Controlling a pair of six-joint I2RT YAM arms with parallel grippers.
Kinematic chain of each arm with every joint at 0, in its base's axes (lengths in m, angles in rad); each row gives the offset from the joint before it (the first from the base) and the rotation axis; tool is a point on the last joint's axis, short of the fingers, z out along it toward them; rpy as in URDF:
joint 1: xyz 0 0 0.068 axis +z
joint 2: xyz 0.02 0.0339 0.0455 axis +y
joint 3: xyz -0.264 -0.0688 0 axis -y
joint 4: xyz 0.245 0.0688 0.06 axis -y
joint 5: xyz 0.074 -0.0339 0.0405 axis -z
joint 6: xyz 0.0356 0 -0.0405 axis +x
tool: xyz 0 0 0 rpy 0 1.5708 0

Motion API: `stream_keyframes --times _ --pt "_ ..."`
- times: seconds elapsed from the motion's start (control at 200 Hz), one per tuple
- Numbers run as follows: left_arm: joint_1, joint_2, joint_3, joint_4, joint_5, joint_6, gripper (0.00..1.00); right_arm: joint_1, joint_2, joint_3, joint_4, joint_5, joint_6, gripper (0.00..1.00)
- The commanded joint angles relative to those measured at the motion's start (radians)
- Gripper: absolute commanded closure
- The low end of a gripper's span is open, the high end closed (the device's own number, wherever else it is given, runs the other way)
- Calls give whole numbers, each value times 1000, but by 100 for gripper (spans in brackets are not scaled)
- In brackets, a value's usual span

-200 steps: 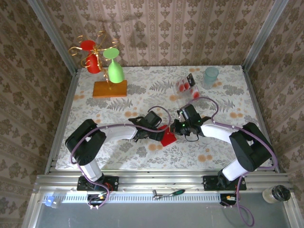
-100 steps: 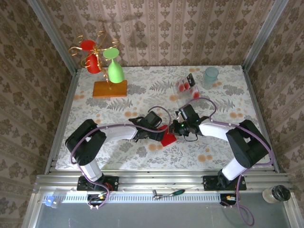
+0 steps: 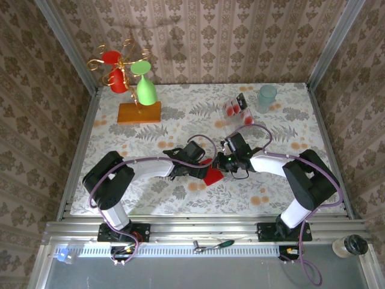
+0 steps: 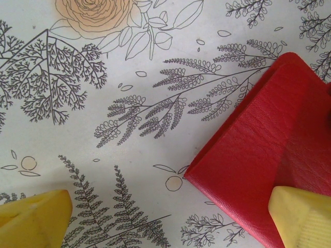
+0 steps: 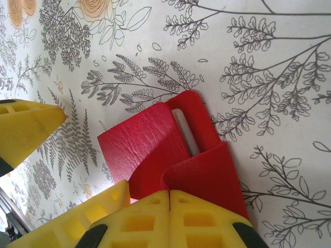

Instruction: Put the credit cards into the card holder

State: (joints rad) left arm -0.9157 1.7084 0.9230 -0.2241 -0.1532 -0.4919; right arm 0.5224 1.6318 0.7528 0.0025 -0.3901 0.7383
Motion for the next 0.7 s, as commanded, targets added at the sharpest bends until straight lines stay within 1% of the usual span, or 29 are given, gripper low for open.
stream_keyframes --times 0.0,0.32,0.695 --pt "-7 46 -13 -40 -19 27 0 14 24 -31 -10 9 12 100" --pt "-7 47 -16 -40 -19 27 0 18 -1 -102 1 31 12 100" --pt "-6 50 -20 -41 -14 27 0 -4 -53 26 -90 19 -19 100"
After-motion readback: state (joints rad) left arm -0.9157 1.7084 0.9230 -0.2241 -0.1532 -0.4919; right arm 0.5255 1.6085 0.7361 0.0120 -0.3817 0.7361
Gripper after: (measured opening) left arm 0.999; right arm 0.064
